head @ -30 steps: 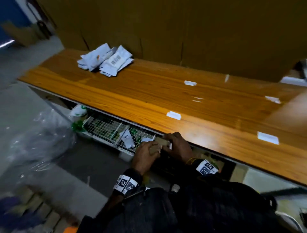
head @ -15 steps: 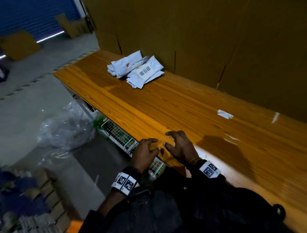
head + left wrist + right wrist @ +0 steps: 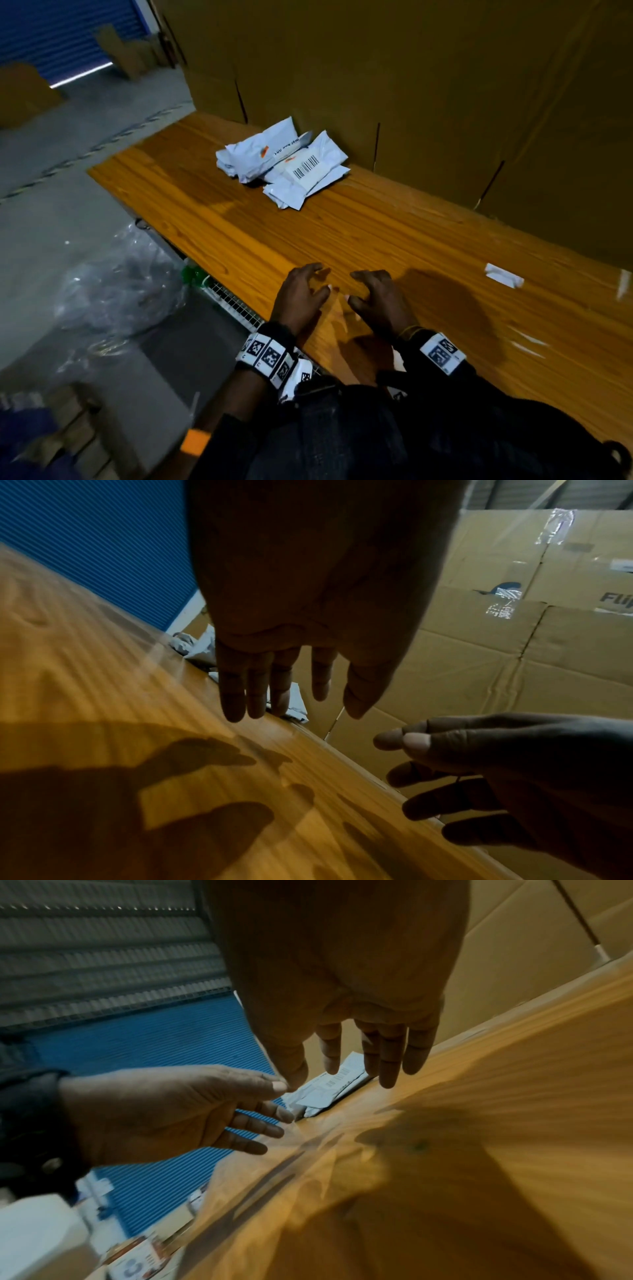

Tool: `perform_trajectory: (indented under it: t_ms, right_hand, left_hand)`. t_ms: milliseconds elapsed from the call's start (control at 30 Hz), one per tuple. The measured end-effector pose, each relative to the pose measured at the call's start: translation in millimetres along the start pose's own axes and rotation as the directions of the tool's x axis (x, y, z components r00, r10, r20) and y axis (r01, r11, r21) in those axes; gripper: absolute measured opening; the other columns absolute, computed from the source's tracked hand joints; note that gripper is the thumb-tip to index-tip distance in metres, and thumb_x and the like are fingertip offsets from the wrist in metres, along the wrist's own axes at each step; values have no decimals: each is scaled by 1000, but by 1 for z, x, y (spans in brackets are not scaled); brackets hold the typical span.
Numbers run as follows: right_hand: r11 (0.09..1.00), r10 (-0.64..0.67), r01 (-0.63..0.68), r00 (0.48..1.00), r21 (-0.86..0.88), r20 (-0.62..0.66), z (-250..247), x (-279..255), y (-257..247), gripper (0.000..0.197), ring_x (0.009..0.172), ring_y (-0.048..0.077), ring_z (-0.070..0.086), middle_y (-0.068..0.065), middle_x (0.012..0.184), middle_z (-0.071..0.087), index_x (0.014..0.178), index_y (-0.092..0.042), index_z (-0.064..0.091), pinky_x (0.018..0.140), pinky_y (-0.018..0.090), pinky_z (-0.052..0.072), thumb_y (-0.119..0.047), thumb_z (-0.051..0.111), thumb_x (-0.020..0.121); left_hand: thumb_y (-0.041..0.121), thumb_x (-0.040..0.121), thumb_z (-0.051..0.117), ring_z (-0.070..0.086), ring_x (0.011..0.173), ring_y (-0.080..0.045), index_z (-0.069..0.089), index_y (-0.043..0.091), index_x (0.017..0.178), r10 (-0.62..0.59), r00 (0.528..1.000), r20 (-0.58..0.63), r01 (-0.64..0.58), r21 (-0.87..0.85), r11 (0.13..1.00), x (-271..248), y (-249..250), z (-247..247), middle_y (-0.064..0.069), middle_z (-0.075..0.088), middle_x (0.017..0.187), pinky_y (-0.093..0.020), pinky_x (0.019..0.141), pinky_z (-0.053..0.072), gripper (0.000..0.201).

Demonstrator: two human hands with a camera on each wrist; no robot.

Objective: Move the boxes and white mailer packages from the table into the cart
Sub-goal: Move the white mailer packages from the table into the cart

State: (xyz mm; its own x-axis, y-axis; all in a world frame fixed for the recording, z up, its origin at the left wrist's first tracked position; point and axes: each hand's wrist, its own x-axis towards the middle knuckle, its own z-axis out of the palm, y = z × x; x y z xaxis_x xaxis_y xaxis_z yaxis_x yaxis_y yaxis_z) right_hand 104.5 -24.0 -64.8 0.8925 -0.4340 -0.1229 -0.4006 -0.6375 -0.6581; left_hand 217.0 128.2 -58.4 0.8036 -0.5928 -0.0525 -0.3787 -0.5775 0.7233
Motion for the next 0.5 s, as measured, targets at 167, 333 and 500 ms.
perform_trajectory:
  t_ms: [167, 333, 500]
  right_hand:
    - [998, 68, -68, 997, 13, -22, 7, 64, -29, 54, 120, 30, 52, 12, 134, 47, 138, -25, 48, 100, 44, 44, -37, 65, 89]
    - [992, 107, -108, 994, -61, -16, 21, 131, -64, 61, 126, 32, 45, 14, 138, 42, 141, -25, 45, 102, 45, 40, -49, 57, 86]
    - [981, 173, -177, 983, -80, -56, 38, 173, -80, 63, 129, 31, 43, 11, 142, 40, 143, -29, 42, 103, 44, 40, -47, 61, 86]
  left_hand:
    - [32, 90, 66, 51, 122, -20, 49, 27, 138, 88, 995, 36, -88, -6, 996, 78, -14, -29, -4, 49, 135, -29, 98, 44, 51]
    - [32, 86, 67, 45, 127, -23, 50, 27, 136, 102, 994, 42, -103, 33, 994, 160, -33, -54, -7, 46, 138, -30, 104, 40, 53]
    - [30, 87, 68, 26, 143, -32, 40, 23, 146, 185, 980, 81, -194, 133, 972, 244, -36, -71, -19, 30, 152, -41, 116, 27, 66]
